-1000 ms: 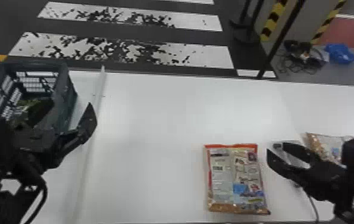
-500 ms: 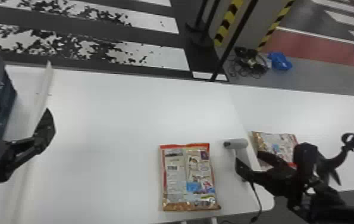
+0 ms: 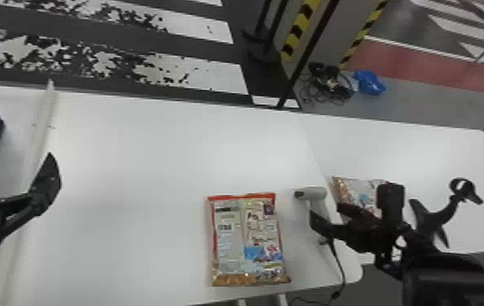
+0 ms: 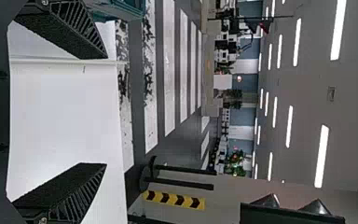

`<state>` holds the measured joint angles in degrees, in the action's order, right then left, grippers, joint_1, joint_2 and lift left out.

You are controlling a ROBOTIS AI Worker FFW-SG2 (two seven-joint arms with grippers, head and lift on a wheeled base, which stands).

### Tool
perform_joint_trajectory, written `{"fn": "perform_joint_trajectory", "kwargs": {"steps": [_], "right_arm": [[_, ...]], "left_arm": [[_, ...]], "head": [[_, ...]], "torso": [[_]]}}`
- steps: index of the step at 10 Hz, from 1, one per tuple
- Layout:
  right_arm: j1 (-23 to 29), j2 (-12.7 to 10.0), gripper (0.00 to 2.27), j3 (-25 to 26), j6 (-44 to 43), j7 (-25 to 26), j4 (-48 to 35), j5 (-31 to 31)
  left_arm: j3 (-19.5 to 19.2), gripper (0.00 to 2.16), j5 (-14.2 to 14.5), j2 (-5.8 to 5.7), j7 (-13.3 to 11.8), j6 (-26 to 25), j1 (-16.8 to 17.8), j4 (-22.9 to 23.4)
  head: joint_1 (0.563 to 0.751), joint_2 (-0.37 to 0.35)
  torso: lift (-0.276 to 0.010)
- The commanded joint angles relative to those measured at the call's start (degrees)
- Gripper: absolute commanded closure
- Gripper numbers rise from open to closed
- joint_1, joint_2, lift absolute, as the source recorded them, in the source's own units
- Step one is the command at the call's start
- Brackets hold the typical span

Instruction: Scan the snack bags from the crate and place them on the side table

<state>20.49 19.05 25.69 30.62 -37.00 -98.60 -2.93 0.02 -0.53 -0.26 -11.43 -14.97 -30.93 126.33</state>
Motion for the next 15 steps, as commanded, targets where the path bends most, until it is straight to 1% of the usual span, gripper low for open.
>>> {"fn": "perform_joint_trajectory", "kwargs": {"steps": [1, 2, 3, 4, 5, 6, 7, 8, 9, 10, 11, 13, 14, 15], "right_arm": [[-2.48, 1.34, 0.09, -1.43, -0.07, -0.09, 3.5, 0.21], [-3.53, 2.04, 0.21, -2.04, 0.11, -0.26, 4.91, 0.56], [-4.41, 2.31, 0.51, -2.22, 1.34, -0.62, 5.35, 1.61], [-4.67, 3.19, 0.71, -2.66, 3.62, -0.7, 5.61, 2.05], [-5.29, 3.89, 1.16, -3.1, 5.73, -0.79, 6.23, 2.58], [-5.82, 3.98, 1.81, -3.19, 6.61, -0.79, 6.58, 2.67], [-5.82, 3.98, 2.13, -3.19, 6.61, -0.79, 6.4, 2.49], [-5.38, 3.98, 2.17, -2.92, 6.61, -0.79, 5.26, 2.05], [-3.71, 3.63, 2.24, -2.4, 8.9, -0.79, 1.75, 1.88], [-1.25, 2.92, 2.24, -1.61, 12.59, -0.79, -3.62, 1.79], [1.04, 1.6, 2.24, -0.81, 17.33, -0.79, -9.68, 1.88], [5.34, -1.03, 2.24, -0.9, 27.0, -0.7, -21.55, 2.58], [7.01, -1.82, 2.24, -1.69, 31.57, -0.7, -26.47, 3.11], [8.42, -2.88, 2.24, -2.75, 34.39, -0.7, -30.25, 3.81]], "left_arm": [[-0.02, 0.04, 0.0, 0.41, 0.0, 0.07, -0.01, -0.29], [-0.11, 0.04, 0.0, 0.41, -0.18, -0.11, -0.01, -0.29], [-0.02, 0.04, 0.0, 0.41, -0.18, -0.11, -0.01, -0.2], [0.07, 0.04, 0.0, 0.41, -0.26, -0.11, -0.18, -0.2], [0.07, 0.04, 0.0, 0.41, -0.44, -0.28, -0.18, -0.2], [0.16, 0.04, 0.0, 0.41, -0.44, -0.28, -0.27, -0.12], [0.51, 0.04, -0.88, 0.41, -0.44, -0.46, -0.27, -0.12], [0.95, 0.04, -1.14, 0.41, -0.44, -0.63, -0.27, -0.03], [1.3, 0.04, -1.49, 0.41, -0.44, -0.81, -0.36, 0.06], [1.39, 0.04, -1.58, 0.41, -0.44, -0.81, -0.36, 0.15], [1.65, 0.04, -1.58, 0.41, -0.44, -0.99, -0.36, 0.32], [1.92, 0.04, -1.76, 0.41, -0.53, -1.16, -0.36, 0.59], [2.0, 0.04, -1.93, 0.41, -0.53, -1.34, -0.36, 0.67], [2.0, 0.04, -1.93, 0.41, -0.53, -1.69, -0.36, 0.67]], "head": [[0.695, -0.35], [0.695, -0.35], [0.695, -0.35], [0.695, -0.35], [0.695, -0.35], [0.695, -0.35], [0.695, -0.35], [0.695, -0.35], [0.695, -0.35], [0.695, -0.35], [0.695, -0.35], [0.695, -0.35], [0.695, -0.35], [0.695, -0.35]], "torso": [[-0.094], [-0.094], [-0.094], [-0.094], [-0.094], [-0.094], [-0.094], [-0.094], [-0.094], [-0.094], [-0.094], [-0.094], [-0.094], [-0.094]]}}
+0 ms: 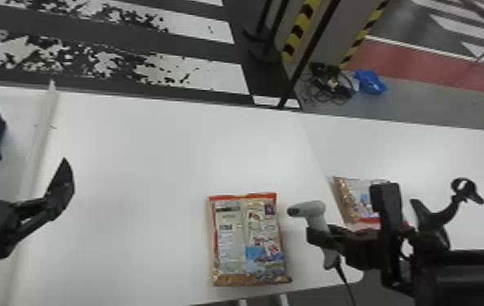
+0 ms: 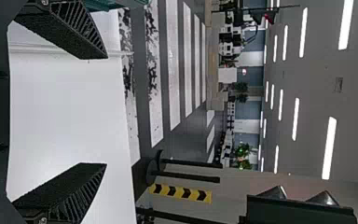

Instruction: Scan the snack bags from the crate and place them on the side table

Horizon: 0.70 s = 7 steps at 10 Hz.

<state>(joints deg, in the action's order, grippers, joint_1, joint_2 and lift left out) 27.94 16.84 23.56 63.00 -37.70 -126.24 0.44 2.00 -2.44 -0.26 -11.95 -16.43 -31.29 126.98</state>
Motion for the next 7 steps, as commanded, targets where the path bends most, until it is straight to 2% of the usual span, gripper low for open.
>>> {"fn": "perform_joint_trajectory", "kwargs": {"steps": [1, 4, 7], "right_arm": [[1.77, -1.2, 2.24, -1.86, 4.99, 0.0, -5.86, 0.97], [2.73, -2.43, 2.24, -5.9, 14.13, 0.0, -13.77, 3.16], [3.0, -2.6, 2.24, -12.49, 17.64, 0.18, -18.16, 6.77]], "left_arm": [[0.02, 0.04, -0.03, 0.41, 0.0, -0.23, 0.0, -0.06], [0.02, 0.04, 0.06, 0.41, 0.0, -0.23, 0.0, -0.15], [-0.16, 0.04, 0.41, 0.41, 0.0, -0.05, 0.0, -0.41]], "head": [[0.695, -0.332], [0.695, -0.277], [0.695, -0.224]], "torso": [[-0.094], [-0.094], [-0.094]]}}
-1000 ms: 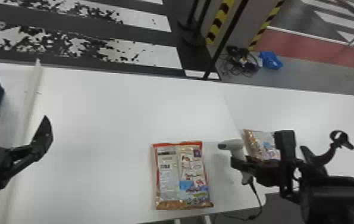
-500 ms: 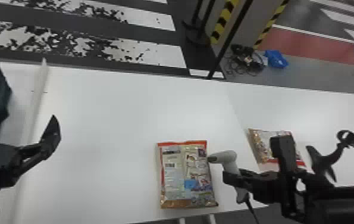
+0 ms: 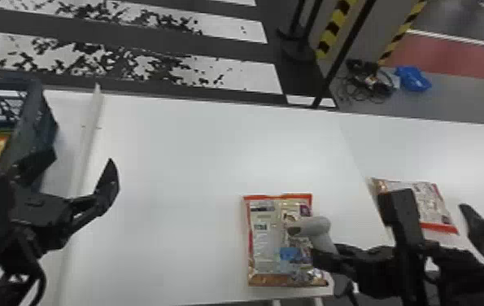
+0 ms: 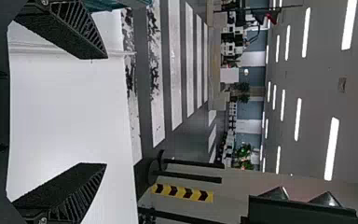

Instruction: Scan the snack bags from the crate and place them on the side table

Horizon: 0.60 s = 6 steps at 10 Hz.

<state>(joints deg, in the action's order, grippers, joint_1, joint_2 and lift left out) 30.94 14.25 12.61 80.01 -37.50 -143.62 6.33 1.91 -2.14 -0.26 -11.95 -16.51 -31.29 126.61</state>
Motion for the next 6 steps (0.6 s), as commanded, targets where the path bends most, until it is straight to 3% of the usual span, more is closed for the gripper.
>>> {"fn": "perform_joint_trajectory", "kwargs": {"steps": [1, 6], "right_arm": [[0.0, -0.19, 2.24, -3.73, 1.17, 0.23, -1.48, 1.85], [-3.69, -0.89, 2.24, -14.37, 4.51, 1.46, -1.83, 8.61]], "left_arm": [[-0.15, 0.04, 0.11, 0.41, 0.0, 0.03, 0.0, -0.04], [-0.15, 0.04, 0.29, 0.41, -0.18, 0.03, -0.09, -0.04]], "head": [[0.695, -0.201], [0.695, -0.106]], "torso": [[-0.094], [-0.094]]}}
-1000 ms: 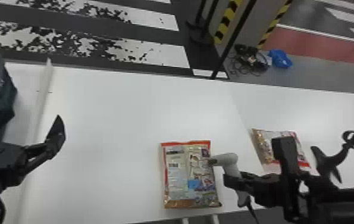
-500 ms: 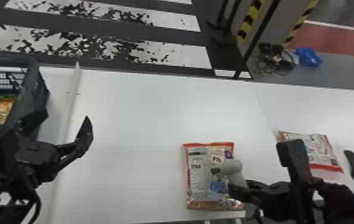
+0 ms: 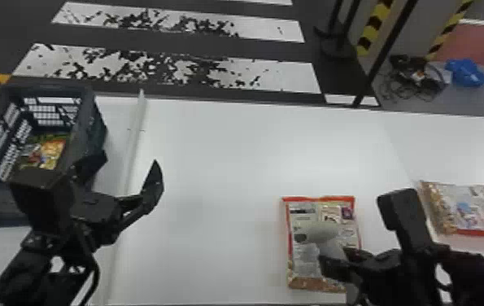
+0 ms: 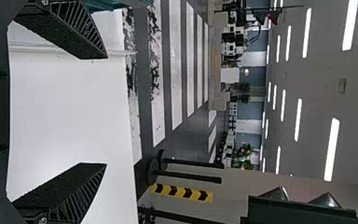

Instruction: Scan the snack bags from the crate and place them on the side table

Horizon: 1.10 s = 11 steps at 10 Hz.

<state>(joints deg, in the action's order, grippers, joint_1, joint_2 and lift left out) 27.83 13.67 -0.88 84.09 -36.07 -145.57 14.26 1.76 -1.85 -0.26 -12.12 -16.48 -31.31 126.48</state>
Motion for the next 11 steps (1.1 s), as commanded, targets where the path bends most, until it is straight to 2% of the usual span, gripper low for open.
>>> {"fn": "perform_joint_trajectory", "kwargs": {"steps": [1, 7, 11], "right_arm": [[-1.2, -0.4, 2.24, -1.84, 1.13, 0.56, 0.38, 1.3], [-4.8, -1.11, 2.24, -5.36, 0.07, 2.58, 4.77, 3.32], [-5.24, -1.28, 2.24, -5.88, -0.98, 3.2, 6.18, 3.67]], "left_arm": [[0.18, 0.04, 0.0, 0.41, -0.1, 0.0, -0.07, 0.08], [0.35, 0.04, 0.09, 0.41, -0.54, 0.0, -1.21, 0.43], [0.18, 0.04, 0.44, 0.41, -0.54, 0.0, -1.39, 0.78]], "head": [[0.695, -0.092], [0.695, -0.076], [0.695, -0.07]], "torso": [[-0.094], [-0.094], [-0.094]]}}
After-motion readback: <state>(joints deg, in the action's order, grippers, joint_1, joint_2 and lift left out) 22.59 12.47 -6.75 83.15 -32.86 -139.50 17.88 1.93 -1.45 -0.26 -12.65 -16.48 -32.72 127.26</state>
